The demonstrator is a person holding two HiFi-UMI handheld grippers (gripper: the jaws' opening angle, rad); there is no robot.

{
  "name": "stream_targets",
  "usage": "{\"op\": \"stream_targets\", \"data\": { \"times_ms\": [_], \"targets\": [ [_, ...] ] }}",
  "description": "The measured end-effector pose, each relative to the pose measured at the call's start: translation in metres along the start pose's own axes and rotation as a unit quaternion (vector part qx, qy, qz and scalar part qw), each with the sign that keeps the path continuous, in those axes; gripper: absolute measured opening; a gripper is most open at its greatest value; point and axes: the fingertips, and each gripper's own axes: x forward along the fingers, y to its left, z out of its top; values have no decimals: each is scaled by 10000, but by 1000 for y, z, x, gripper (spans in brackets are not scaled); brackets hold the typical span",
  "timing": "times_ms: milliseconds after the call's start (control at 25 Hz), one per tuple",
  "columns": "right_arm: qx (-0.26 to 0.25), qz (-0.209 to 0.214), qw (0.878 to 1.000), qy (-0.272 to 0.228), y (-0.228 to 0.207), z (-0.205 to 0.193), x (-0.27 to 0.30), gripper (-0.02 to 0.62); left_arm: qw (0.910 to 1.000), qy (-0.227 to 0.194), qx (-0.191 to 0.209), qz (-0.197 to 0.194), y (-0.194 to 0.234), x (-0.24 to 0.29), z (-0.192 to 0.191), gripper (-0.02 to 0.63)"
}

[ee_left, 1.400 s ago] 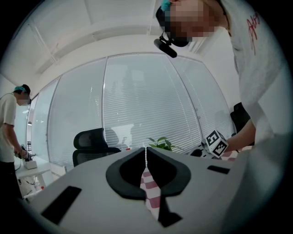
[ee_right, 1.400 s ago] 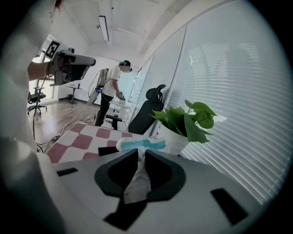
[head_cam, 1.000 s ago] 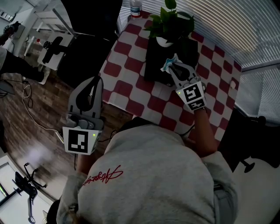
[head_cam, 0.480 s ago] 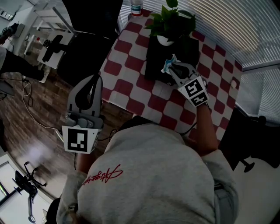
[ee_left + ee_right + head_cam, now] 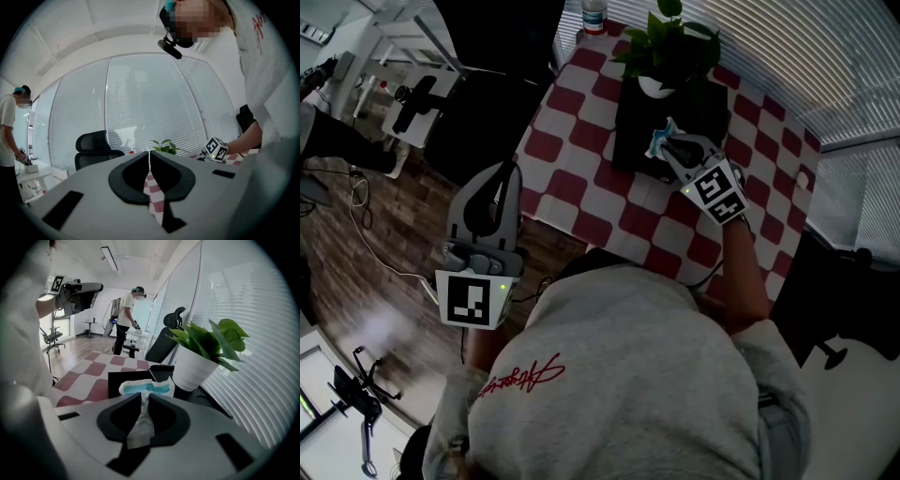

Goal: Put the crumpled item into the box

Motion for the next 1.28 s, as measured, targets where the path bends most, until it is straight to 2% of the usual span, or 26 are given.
{"op": "stream_targets", "data": {
  "times_ms": [680,880,1280],
  "targets": [
    [-188,307,9988,322,1,-11,12,61,10000,55,-36,28,3,-3,-4,23],
    [-220,404,9981,414,4,-16,16,61,9999,-87,74,35,6,-1,-3,23],
    [-468,478,9961,579,4,-18,21,60,10000,84,-6,-26,4,4,-7,23]
  ]
}}
